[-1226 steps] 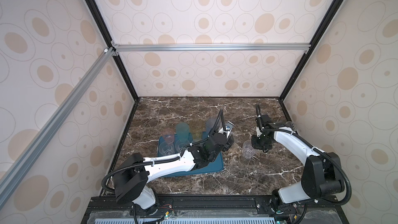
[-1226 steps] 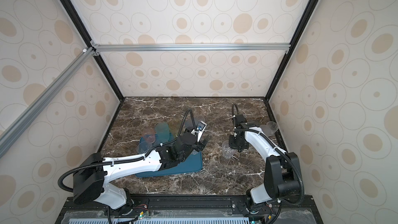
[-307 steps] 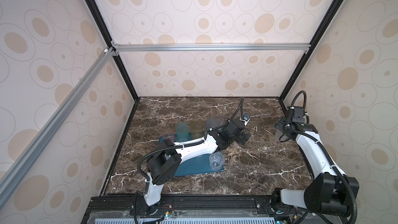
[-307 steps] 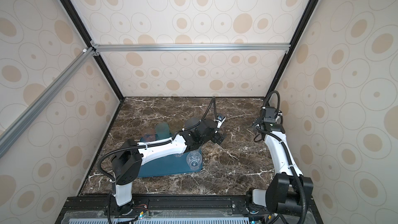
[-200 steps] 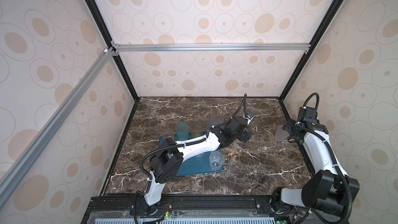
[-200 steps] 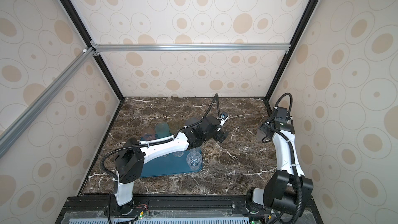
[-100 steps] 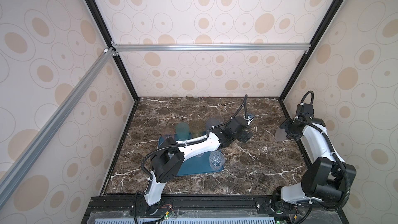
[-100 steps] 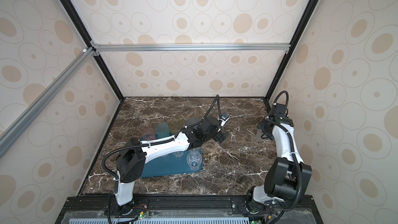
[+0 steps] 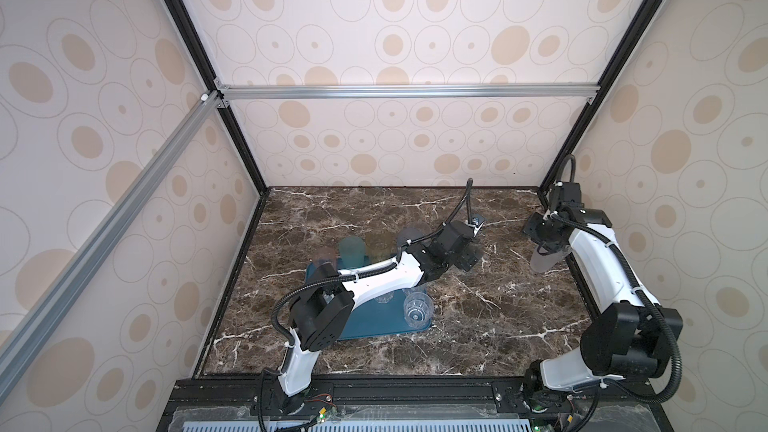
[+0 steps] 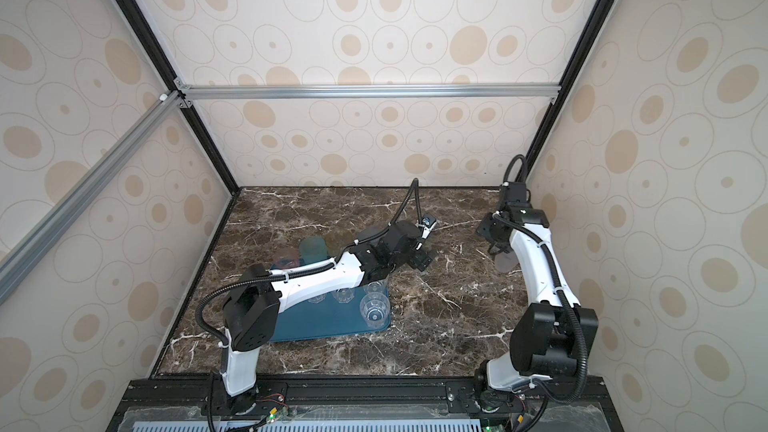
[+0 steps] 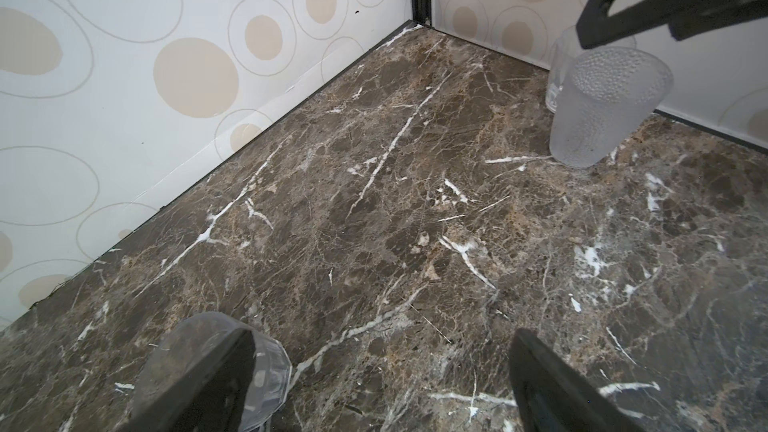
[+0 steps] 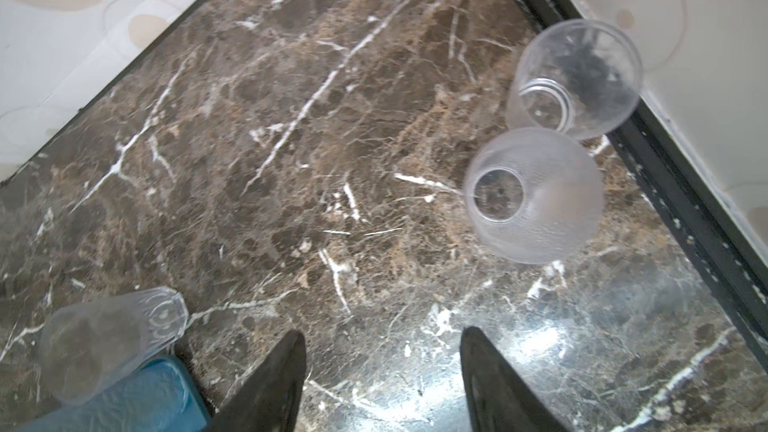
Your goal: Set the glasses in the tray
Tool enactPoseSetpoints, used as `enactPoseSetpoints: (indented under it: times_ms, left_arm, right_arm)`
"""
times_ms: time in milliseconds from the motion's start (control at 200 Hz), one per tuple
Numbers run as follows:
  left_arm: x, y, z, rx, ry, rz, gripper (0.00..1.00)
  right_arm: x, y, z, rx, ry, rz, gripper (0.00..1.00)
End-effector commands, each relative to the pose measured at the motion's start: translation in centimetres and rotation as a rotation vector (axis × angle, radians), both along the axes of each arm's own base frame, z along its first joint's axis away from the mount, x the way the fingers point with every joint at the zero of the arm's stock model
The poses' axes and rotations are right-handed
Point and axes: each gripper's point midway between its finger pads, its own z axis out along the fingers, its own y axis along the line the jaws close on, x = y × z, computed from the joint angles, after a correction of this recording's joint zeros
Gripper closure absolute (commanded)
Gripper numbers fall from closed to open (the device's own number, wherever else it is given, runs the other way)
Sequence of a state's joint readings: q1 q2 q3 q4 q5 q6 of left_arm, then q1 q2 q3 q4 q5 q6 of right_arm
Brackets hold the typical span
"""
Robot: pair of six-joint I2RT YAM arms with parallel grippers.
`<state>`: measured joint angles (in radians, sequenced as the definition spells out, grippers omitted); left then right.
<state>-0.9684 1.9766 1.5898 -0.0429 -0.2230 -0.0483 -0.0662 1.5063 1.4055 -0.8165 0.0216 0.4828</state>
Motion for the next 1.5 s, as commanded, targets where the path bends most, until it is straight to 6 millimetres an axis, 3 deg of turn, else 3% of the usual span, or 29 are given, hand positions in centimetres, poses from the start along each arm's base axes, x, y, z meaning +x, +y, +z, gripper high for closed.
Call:
enactPoseSetpoints:
  times_ms: [0,135,275,350,425,445,520,665,990,1335,1495]
  left_arm:
    - [1.5,2.3,4.0,-0.064,-0.023,0.087,0.06]
    - [2.0,6.0,5.1,-0.077,-0.033,0.178,0.07]
    - [1.8,10.5,6.3,-0.098,-0.036,0.272,0.07]
    - [1.5,13.1,6.7,-0.107,-0.038,0.322,0.07]
    - [1.1,15.5,6.6,-0.107,-0.035,0.369,0.07]
    - [0.9,16.1,6.6,-0.108,-0.035,0.381,0.07]
    - [0.6,18.2,6.3,-0.108,-0.033,0.422,0.07]
    - [-0.1,20.8,5.5,-0.095,-0.020,0.463,0.07]
    - [-1.4,23.1,5.2,-0.095,-0.015,0.493,0.07]
    - [-1.7,24.2,5.2,-0.082,-0.022,0.513,0.07]
    - [-1.9,24.3,5.2,-0.089,-0.018,0.515,0.07]
  right_arm:
    - [0.6,4.1,-0.5,0.006,0.043,0.099,0.38]
    - [2.7,10.7,-1.5,0.136,0.035,0.226,0.38]
    - [4.3,15.4,-2.5,0.175,0.043,0.316,0.39]
    - [4.8,17.4,-3.6,0.183,0.062,0.354,0.39]
    - [5.6,18.2,-4.8,0.196,0.088,0.364,0.39]
    - [5.4,19.7,-5.0,0.200,0.093,0.395,0.39]
    - [6.0,21.2,-6.0,0.211,0.111,0.423,0.39]
    - [7.0,23.5,-7.8,0.186,0.150,0.468,0.40]
    - [8.9,26.1,-10.7,0.147,0.208,0.511,0.48]
    - [9.7,24.3,-12.4,-0.049,0.256,0.554,0.74]
    - [9.7,23.4,-11.8,-0.099,0.254,0.559,0.87]
